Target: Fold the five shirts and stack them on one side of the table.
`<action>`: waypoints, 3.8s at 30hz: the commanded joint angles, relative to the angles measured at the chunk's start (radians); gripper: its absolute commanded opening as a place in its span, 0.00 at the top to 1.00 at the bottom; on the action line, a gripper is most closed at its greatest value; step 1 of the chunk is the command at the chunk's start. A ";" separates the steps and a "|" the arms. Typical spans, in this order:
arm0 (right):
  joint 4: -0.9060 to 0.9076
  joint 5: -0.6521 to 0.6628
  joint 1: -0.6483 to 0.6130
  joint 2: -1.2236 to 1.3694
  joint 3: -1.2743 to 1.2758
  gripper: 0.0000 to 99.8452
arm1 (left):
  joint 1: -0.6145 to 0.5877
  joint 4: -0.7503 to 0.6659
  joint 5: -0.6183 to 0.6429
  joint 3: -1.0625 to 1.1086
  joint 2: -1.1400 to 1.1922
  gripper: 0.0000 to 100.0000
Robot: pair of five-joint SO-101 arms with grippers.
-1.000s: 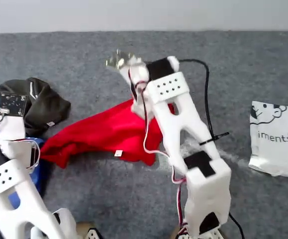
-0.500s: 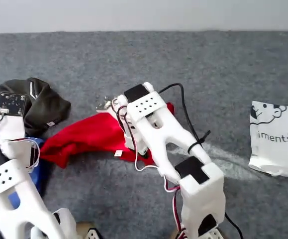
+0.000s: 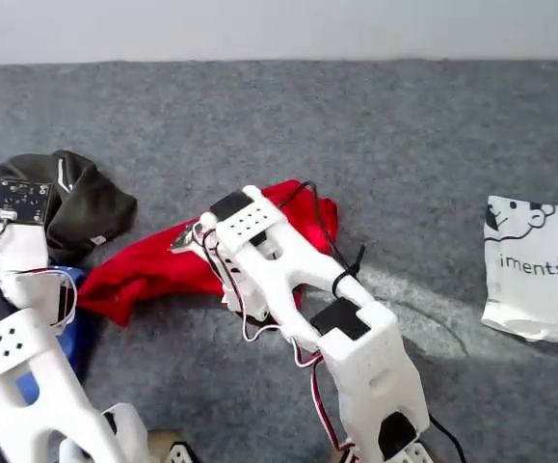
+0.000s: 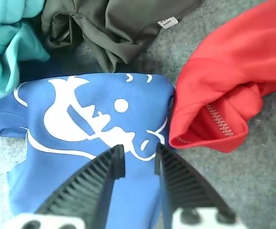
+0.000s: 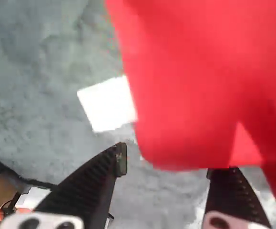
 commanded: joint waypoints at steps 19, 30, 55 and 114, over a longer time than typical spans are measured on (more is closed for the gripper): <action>0.099 0.133 0.275 -0.268 0.012 0.99 | 0.080 0.114 0.000 -0.071 -0.232 0.88; 0.096 0.213 0.565 -0.708 0.236 0.99 | 0.209 0.206 0.002 -0.070 -0.222 0.88; 0.025 0.259 0.840 -0.782 0.308 0.99 | 0.606 -0.164 0.005 -0.150 0.629 0.83; -0.268 0.141 0.869 -0.780 0.379 0.99 | 0.850 -0.002 0.002 -0.354 0.984 0.81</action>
